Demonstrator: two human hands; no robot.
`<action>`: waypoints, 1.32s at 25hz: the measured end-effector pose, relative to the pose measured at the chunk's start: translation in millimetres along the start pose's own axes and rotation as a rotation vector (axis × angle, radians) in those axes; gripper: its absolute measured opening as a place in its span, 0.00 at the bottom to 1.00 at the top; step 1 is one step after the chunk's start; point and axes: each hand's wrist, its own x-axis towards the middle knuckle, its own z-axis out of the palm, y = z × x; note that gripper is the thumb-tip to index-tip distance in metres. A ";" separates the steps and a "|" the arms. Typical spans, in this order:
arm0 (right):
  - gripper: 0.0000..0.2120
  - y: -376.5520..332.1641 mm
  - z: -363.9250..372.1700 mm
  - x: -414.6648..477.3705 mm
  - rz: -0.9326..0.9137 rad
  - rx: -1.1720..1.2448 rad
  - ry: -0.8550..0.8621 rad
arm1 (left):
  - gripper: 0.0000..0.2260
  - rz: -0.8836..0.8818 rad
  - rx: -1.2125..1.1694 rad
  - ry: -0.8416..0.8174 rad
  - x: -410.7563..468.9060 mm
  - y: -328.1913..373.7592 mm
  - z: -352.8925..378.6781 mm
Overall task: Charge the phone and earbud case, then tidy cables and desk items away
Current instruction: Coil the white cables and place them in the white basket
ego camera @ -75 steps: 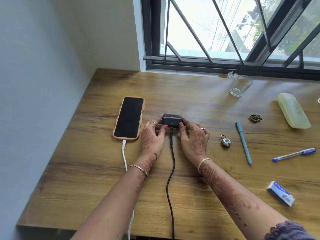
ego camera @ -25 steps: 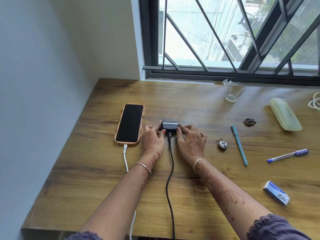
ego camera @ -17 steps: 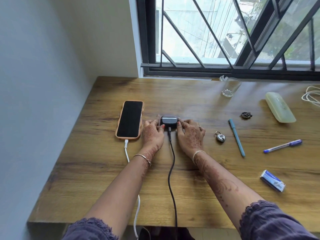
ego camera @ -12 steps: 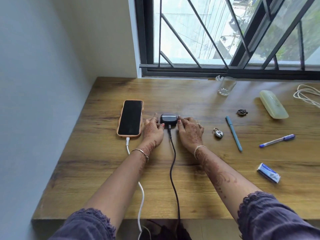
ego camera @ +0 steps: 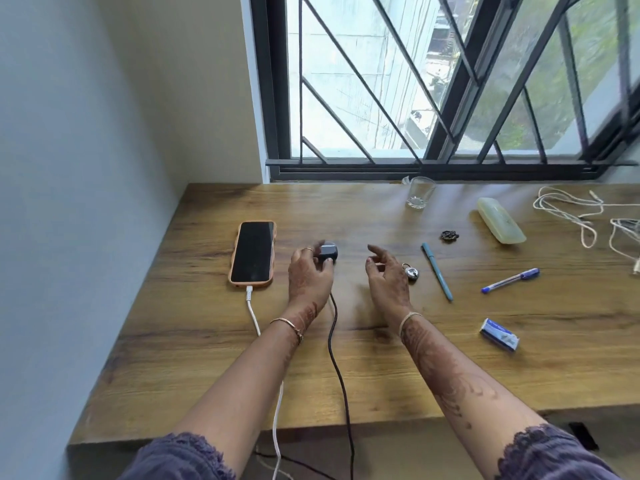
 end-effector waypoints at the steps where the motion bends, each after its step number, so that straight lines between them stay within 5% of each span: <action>1: 0.14 0.7 -6.8 -1.1 -0.013 0.012 0.010 | 0.17 0.025 0.002 -0.014 -6.1 7.1 3.7; 8: 0.11 22.7 -97.3 -8.8 -0.117 0.060 0.039 | 0.15 0.126 -0.010 -0.088 -51.2 66.4 63.8; 20: 0.12 147.1 -337.3 -38.9 -0.005 -0.054 0.232 | 0.14 0.177 -0.124 -0.359 -177.7 177.9 287.0; 33: 0.19 247.5 -467.0 85.7 0.164 -0.127 0.296 | 0.24 0.111 -0.113 -0.589 -107.0 242.0 502.5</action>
